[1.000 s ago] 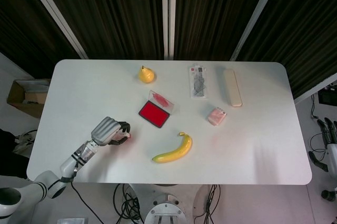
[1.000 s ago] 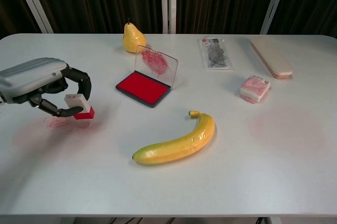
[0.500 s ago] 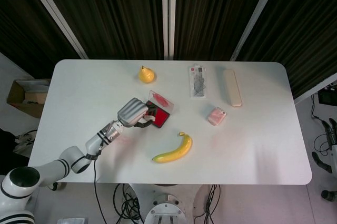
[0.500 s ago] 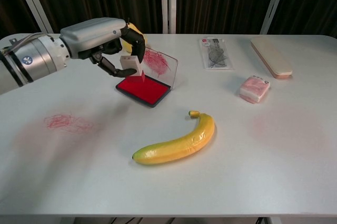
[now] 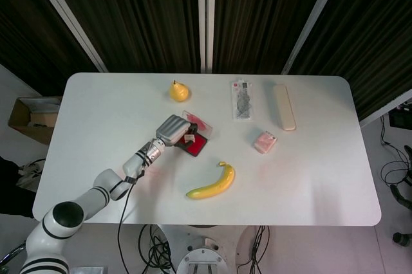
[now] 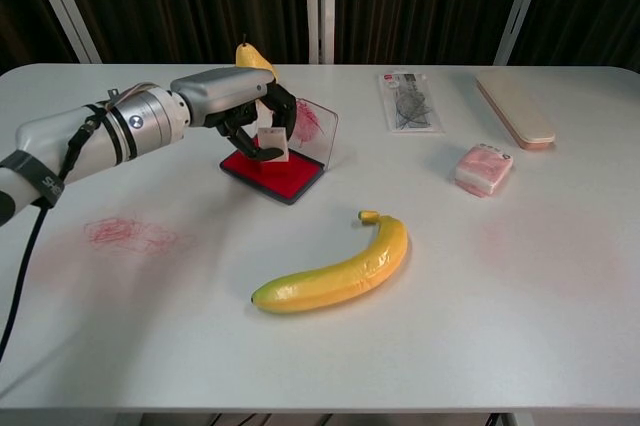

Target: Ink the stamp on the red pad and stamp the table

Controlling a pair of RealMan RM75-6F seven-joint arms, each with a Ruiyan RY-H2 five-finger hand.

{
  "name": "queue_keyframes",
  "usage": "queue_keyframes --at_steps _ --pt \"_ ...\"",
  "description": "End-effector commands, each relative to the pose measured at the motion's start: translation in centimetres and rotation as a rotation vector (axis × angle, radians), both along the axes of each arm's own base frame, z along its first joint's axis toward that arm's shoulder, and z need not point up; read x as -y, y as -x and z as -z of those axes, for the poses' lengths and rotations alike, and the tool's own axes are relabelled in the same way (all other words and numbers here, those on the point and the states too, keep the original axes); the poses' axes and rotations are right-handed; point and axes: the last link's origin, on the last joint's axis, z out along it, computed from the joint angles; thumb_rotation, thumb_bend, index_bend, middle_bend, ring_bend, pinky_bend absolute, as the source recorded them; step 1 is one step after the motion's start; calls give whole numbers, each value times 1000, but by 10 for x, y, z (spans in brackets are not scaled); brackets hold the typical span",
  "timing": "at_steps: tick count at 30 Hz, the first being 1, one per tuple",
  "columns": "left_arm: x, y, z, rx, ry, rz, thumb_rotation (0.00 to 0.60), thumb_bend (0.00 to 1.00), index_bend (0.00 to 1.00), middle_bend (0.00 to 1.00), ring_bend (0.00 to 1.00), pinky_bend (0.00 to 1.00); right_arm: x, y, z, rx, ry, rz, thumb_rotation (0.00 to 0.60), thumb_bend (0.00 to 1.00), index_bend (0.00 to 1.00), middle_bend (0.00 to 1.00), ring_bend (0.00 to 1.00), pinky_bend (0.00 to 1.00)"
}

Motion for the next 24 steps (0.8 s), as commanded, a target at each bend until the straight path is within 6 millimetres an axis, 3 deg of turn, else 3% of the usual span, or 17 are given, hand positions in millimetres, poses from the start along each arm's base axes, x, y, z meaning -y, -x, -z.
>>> queue_keyframes --at_steps 1,8,13,19,24 --pt "2 5 9 4 23 -29 600 435 612 616 1000 1000 -1 0 1 1 -5 2 600 177 0 0 0 0" --pt "4 10 14 17 33 -43 600 443 612 618 1000 1000 -2 0 3 3 -5 5 600 177 0 0 0 0" --pt "-3 4 2 66 1 -29 600 444 613 619 1000 1000 -1 -1 2 3 -4 1 600 177 0 0 0 0" --pt "-13 7 -40 208 -41 -36 600 444 614 622 1000 1000 3 -2 5 8 -15 -4 600 177 0 0 0 0" --pt "17 51 -81 185 -81 -12 600 428 614 622 1000 1000 6 2 11 15 -32 2 600 177 0 0 0 0"
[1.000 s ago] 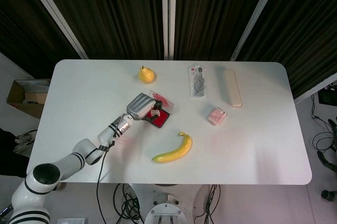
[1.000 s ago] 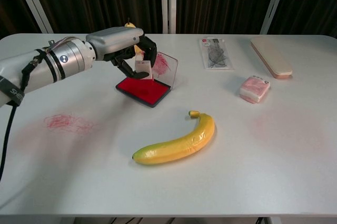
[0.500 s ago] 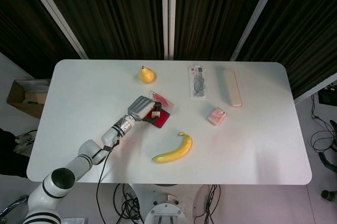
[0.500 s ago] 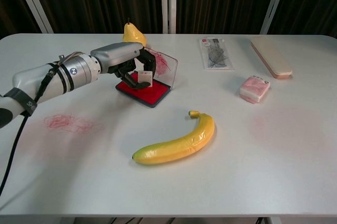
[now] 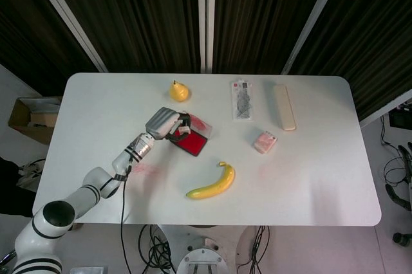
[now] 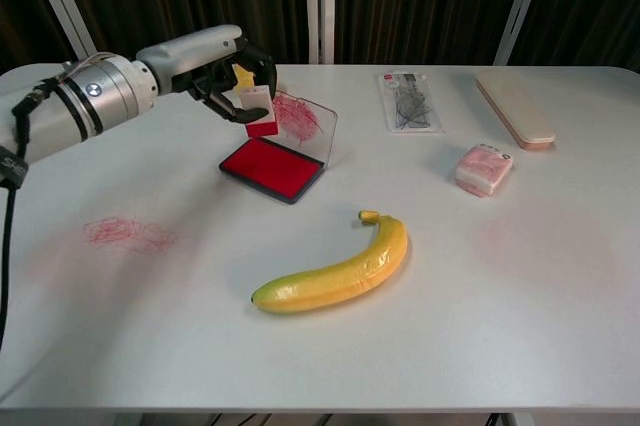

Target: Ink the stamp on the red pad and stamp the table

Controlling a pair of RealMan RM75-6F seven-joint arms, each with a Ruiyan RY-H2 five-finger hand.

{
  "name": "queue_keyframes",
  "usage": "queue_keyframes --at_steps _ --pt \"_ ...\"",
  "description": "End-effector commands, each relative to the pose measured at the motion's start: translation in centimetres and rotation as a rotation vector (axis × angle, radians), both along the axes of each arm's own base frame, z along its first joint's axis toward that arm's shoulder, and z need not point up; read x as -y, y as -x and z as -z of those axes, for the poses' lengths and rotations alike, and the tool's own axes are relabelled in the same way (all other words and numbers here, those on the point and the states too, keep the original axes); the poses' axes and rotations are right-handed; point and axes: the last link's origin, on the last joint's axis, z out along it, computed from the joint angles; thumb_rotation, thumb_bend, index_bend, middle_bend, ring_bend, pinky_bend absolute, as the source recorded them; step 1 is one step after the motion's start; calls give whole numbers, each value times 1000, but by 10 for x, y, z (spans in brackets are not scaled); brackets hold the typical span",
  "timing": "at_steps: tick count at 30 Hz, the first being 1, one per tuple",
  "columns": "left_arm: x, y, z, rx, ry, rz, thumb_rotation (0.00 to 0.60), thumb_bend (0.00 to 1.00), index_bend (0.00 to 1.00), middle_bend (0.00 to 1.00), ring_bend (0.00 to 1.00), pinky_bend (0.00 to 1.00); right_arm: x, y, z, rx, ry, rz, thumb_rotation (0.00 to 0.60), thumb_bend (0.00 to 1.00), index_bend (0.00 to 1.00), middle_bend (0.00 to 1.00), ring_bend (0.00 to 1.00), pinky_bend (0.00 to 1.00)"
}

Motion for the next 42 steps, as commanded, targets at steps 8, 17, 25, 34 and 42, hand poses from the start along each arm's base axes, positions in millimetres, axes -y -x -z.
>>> queue_keyframes --at_steps 8,17,25,34,42 --pt "92 128 -71 -80 -75 -138 600 420 603 613 1000 1000 4 2 8 3 -24 -2 600 178 0 0 0 0" --pt "123 152 -55 -114 -54 -153 600 420 599 609 1000 1000 -1 -4 14 -10 -37 -14 600 179 0 0 0 0" --pt "119 150 -36 -143 -30 -150 600 430 591 601 1000 1000 -5 -7 14 -16 -34 -14 600 179 0 0 0 0" --pt "117 154 -35 -134 -28 -168 600 433 555 565 1000 1000 -2 -6 16 -13 -45 -8 600 179 0 0 0 0" --pt "117 154 -33 -118 -12 -173 600 417 452 464 1000 1000 -2 -8 11 -25 -37 -6 600 178 0 0 0 0"
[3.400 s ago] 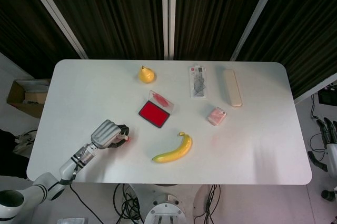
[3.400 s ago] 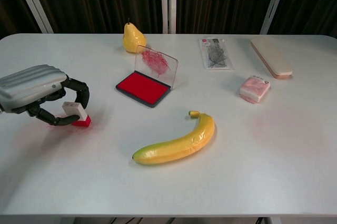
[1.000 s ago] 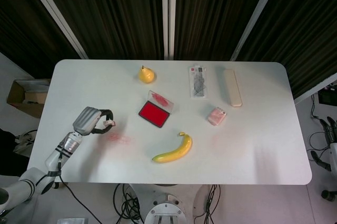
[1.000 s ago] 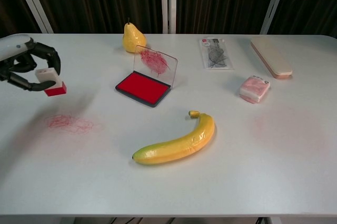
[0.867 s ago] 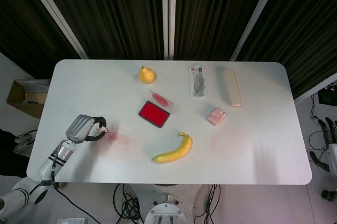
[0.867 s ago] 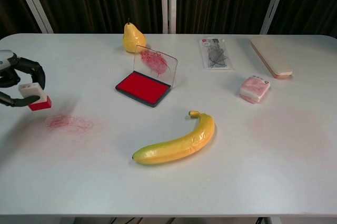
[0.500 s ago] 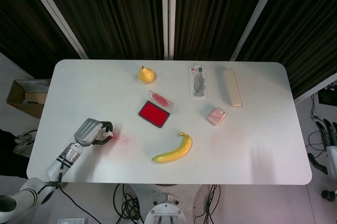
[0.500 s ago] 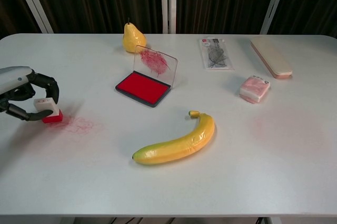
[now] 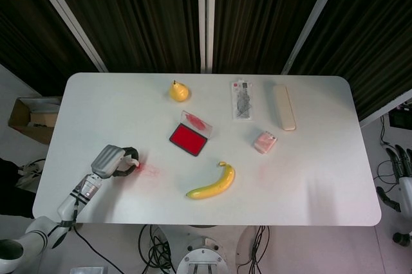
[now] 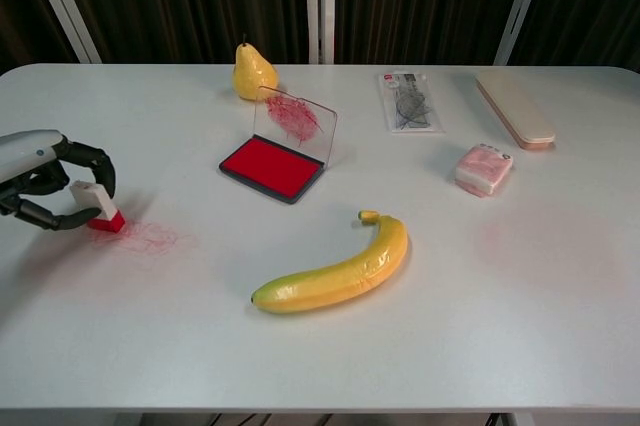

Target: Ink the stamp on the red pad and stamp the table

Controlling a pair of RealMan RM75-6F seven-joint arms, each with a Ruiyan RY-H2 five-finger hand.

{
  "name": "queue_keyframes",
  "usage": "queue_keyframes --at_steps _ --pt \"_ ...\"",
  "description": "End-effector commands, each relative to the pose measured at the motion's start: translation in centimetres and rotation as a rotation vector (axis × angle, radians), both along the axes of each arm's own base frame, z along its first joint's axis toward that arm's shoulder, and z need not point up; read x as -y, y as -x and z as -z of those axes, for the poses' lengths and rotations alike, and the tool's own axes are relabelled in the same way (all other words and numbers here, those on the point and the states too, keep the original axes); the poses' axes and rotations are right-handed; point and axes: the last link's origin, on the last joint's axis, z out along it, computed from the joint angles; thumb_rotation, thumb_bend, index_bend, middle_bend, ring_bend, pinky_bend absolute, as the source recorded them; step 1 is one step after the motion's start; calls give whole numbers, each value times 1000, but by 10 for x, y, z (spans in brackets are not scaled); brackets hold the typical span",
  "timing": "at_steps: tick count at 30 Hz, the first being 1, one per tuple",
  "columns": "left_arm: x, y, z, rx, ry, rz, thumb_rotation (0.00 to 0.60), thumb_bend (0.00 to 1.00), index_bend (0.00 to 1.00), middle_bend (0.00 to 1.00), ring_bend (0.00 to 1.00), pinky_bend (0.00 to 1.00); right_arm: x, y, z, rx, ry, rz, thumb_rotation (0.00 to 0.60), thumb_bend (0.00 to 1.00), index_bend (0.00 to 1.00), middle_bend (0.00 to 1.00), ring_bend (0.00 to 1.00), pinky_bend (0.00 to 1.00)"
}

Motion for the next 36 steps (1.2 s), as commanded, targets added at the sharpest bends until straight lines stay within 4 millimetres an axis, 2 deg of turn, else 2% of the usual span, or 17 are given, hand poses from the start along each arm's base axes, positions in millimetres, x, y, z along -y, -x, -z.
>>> queue_keyframes --at_steps 1,26,29,32,34,36 --pt "-1 0 1 3 4 -2 600 416 449 460 1000 1000 0 -1 -1 -3 2 0 600 179 0 0 0 0" --pt "6 4 -11 4 1 27 600 393 329 411 1000 1000 0 1 -2 -5 8 9 600 179 0 0 0 0" --pt "7 5 -27 22 -64 29 600 349 284 402 1000 1000 0 3 -3 -4 11 20 600 179 0 0 0 0" --pt "10 9 -58 62 -183 20 600 289 263 381 972 1000 1 3 -3 5 13 27 600 179 0 0 0 0" --pt "16 15 -87 43 -286 32 600 261 261 363 897 987 1 4 -3 9 17 24 600 179 0 0 0 0" --pt "26 24 -114 -42 -390 53 600 248 276 354 749 941 1 4 -4 16 22 20 600 178 0 0 0 0"
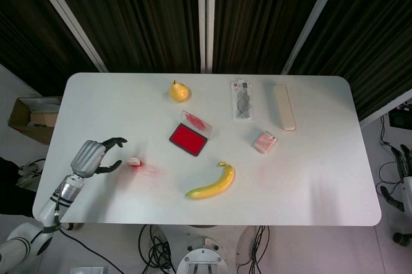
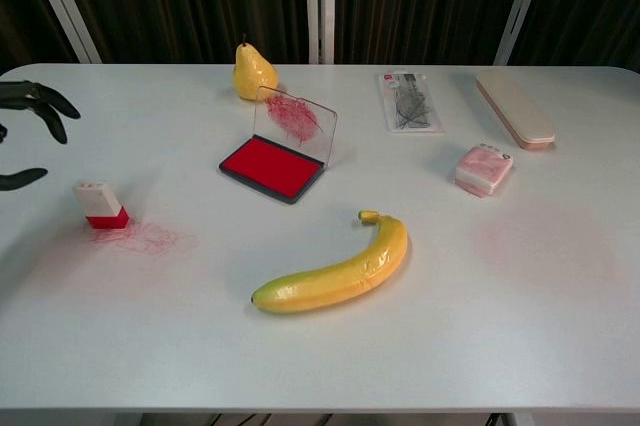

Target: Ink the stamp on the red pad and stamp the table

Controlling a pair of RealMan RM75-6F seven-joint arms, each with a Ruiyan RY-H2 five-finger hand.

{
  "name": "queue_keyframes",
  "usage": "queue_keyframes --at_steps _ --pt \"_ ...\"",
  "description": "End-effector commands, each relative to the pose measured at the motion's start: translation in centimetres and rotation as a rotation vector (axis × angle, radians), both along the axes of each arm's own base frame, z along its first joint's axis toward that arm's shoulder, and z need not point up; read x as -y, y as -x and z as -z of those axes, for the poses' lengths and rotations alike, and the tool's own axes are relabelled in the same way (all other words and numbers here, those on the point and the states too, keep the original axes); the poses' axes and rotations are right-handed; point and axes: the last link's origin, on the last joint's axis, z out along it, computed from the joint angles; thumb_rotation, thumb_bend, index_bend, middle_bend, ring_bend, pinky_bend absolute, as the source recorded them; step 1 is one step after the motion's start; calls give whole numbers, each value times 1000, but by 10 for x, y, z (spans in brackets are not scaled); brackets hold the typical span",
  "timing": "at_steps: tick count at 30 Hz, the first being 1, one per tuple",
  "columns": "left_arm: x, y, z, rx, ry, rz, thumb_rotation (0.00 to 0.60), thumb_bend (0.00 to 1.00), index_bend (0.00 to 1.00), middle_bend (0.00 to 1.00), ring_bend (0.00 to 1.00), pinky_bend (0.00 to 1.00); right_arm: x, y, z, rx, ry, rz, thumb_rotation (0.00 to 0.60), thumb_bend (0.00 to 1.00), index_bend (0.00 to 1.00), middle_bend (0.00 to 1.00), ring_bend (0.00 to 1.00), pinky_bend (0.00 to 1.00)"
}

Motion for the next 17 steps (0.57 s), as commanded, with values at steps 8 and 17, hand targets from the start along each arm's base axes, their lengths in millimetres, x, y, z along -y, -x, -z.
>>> queue_keyframes --at_steps 8,17 --pt "68 59 -126 -343 -315 -206 223 261 185 112 104 243 -6 0 0 15 -19 -51 600 154 0 0 0 0" --pt "85 65 -146 -358 -246 -269 73 211 167 105 101 231 -9 2 1 12 -12 -67 600 156 0 0 0 0"
